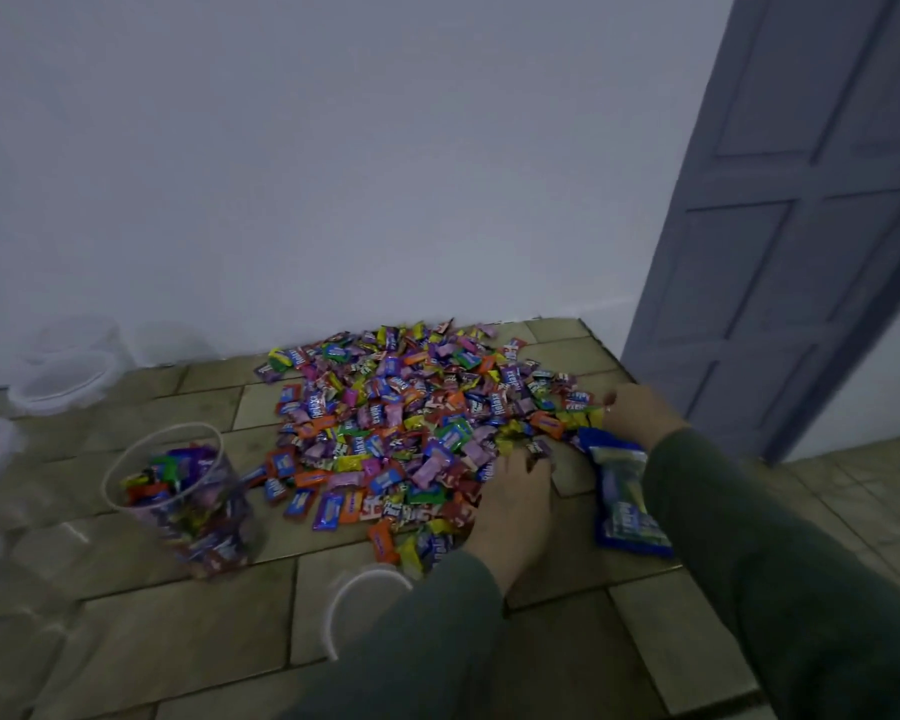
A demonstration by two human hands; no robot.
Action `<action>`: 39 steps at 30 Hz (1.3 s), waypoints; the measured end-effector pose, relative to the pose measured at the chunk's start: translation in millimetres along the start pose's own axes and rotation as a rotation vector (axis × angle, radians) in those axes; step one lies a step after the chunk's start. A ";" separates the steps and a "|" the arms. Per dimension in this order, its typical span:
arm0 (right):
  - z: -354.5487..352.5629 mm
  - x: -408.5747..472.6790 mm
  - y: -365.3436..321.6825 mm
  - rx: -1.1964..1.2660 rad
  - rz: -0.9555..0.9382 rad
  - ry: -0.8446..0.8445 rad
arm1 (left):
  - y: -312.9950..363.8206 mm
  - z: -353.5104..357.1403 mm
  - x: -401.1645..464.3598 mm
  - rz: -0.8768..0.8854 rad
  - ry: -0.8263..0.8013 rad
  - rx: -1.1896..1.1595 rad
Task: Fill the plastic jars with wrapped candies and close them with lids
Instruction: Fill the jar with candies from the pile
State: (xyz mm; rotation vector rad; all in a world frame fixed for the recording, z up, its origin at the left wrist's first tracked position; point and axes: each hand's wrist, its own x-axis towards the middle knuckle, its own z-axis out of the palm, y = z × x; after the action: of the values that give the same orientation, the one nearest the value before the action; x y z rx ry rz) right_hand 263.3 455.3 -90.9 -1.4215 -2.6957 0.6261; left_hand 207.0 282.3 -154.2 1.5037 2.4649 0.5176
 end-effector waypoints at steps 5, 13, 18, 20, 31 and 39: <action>11.6 31.6 28.2 -0.012 0.012 -0.038 | 5.5 21.7 16.5 -0.041 -0.053 -0.061; 11.9 55.4 34.3 -0.095 -0.093 -0.139 | 23.6 31.0 67.8 -0.004 0.086 -0.155; 17.0 66.0 28.9 -0.056 -0.240 -0.130 | 26.7 40.3 87.5 -0.082 0.185 -0.003; 18.5 71.1 32.1 0.033 -0.213 -0.137 | 25.2 43.3 91.8 -0.162 0.140 0.044; 38.7 77.3 17.5 -0.003 -0.265 -0.249 | 9.2 41.3 102.6 -0.169 0.252 0.097; 51.7 69.5 3.4 -0.025 -0.311 -0.187 | -4.0 21.2 101.6 -0.155 0.173 0.120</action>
State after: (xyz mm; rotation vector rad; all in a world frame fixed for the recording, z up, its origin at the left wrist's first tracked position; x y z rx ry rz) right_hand 214.7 495.2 -150.5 -0.9568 -2.9881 0.7321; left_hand 164.6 374.9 -174.7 1.3451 2.7634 0.4986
